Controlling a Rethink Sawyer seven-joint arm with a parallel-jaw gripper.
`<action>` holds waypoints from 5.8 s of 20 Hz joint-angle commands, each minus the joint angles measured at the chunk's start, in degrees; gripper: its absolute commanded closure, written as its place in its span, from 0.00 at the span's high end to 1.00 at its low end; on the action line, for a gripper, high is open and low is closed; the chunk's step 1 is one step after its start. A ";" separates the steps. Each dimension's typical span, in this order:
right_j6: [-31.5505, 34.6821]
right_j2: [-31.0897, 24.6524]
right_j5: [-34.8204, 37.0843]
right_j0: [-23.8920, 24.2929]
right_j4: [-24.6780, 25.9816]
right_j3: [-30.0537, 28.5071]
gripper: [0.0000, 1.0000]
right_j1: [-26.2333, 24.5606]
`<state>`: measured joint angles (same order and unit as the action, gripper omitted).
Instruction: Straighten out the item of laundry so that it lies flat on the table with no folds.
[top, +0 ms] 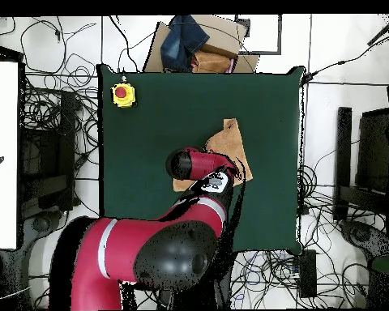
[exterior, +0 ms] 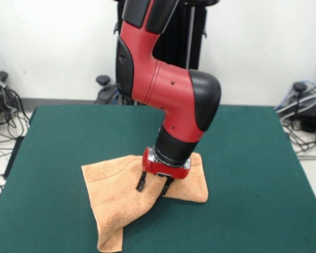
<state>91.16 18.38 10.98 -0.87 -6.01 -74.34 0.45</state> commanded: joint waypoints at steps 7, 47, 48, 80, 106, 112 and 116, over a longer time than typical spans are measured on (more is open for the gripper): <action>10.60 -4.42 -0.59 -0.29 -1.02 -0.11 0.00 -3.16; 8.11 -7.34 10.68 0.51 0.34 -15.53 0.00 16.92; 8.15 -7.21 10.64 0.41 0.38 -15.69 0.00 17.03; 7.59 -7.23 7.38 -0.09 2.04 -24.18 0.00 21.86; 8.36 -9.40 1.53 0.54 3.81 -30.49 0.00 22.91; 8.71 -9.35 0.57 0.60 3.76 -30.73 0.00 22.58; 8.89 -9.53 -0.33 0.80 3.78 -31.02 0.00 22.24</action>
<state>91.16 15.15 14.18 -0.37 -3.83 -102.35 23.93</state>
